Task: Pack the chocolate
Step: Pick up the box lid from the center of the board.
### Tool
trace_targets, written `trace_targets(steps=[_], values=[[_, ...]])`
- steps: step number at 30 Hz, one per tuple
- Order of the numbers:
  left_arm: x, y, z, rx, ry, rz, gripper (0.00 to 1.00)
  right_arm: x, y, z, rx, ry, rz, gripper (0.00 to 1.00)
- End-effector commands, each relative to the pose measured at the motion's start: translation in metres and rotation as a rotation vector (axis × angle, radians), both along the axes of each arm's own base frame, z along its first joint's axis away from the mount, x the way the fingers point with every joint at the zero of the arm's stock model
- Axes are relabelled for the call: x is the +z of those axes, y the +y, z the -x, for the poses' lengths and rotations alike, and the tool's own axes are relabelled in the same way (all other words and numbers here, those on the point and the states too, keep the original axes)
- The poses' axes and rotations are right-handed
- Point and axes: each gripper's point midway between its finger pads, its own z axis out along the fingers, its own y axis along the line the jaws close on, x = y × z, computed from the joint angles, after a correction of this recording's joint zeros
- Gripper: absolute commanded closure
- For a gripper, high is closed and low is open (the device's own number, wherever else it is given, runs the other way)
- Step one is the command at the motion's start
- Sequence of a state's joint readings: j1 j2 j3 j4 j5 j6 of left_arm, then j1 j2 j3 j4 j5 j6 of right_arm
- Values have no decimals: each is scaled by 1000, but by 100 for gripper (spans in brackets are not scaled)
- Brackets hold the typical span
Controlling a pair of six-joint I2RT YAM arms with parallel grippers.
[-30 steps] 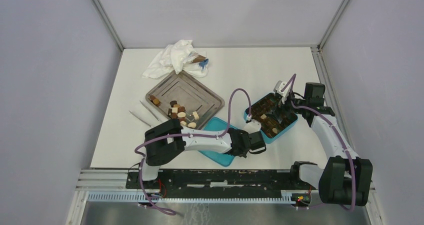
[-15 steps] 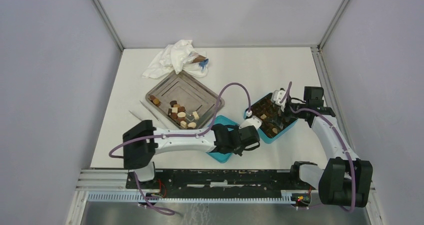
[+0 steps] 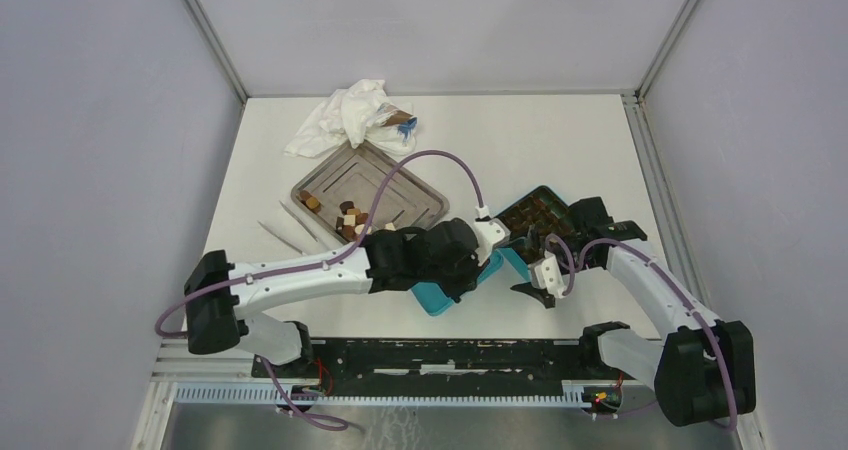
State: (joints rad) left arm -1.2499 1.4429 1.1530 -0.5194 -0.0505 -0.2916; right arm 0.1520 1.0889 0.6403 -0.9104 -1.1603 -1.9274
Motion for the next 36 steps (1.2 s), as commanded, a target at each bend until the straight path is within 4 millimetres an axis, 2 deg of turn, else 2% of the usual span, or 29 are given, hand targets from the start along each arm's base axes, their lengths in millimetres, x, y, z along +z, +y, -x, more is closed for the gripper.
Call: trace_targets(steps=[1, 11, 15, 19, 24, 30, 36], values=[[37, -7, 12, -187, -21, 146, 98, 15, 14, 8, 93, -66, -78, 2], [52, -4, 24, -332, 13, 199, 98, 17, 26, 16, 139, -24, -96, 16], [51, -1, 22, -331, 22, 178, 98, 23, 20, 2, 74, -6, -21, 17], [50, 6, 15, -295, 30, 185, 98, 17, 9, -10, -5, -46, 67, 17], [54, 8, 14, -293, 41, 224, 98, 23, 6, -24, -88, -98, 51, 15], [55, 3, 20, -331, 64, 242, 98, 28, 23, -11, 6, -59, -45, 13], [64, -2, 25, -387, 74, 261, 98, 21, 35, 5, 88, 7, -56, 22]])
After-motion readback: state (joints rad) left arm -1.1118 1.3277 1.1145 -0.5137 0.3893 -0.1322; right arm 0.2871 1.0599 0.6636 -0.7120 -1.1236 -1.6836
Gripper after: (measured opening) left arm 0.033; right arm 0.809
